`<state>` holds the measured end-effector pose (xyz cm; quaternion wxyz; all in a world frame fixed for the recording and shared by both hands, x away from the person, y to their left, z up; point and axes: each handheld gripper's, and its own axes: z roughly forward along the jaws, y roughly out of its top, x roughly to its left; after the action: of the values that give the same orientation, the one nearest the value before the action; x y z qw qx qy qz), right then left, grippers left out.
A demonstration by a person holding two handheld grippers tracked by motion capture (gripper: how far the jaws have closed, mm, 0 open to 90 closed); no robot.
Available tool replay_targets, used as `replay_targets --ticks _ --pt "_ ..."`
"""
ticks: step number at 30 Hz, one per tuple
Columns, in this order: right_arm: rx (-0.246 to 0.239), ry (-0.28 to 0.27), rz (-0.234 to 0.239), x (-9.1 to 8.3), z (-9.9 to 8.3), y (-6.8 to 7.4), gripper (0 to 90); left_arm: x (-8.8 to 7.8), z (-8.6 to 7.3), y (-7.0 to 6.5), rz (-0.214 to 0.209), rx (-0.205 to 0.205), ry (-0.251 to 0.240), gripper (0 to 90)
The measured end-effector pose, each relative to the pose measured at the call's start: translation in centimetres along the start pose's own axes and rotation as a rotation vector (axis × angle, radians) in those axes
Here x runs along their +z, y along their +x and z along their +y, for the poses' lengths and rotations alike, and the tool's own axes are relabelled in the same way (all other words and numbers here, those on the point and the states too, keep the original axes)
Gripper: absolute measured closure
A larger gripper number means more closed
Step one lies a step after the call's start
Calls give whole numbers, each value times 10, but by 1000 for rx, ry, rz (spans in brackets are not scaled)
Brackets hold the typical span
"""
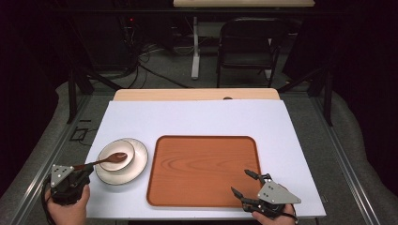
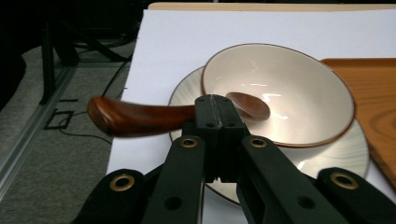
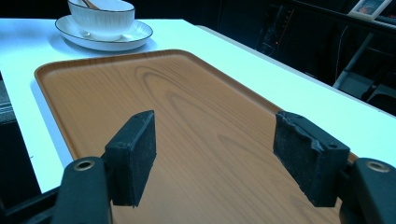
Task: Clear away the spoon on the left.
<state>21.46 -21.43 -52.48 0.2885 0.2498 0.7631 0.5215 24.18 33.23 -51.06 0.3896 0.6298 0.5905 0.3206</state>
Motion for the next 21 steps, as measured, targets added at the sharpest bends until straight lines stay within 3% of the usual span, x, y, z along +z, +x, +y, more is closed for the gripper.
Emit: replay_targets --ticks 21 --pt "-3 2 0 0 0 0 298 20 12 14 33 -24 -16 886"
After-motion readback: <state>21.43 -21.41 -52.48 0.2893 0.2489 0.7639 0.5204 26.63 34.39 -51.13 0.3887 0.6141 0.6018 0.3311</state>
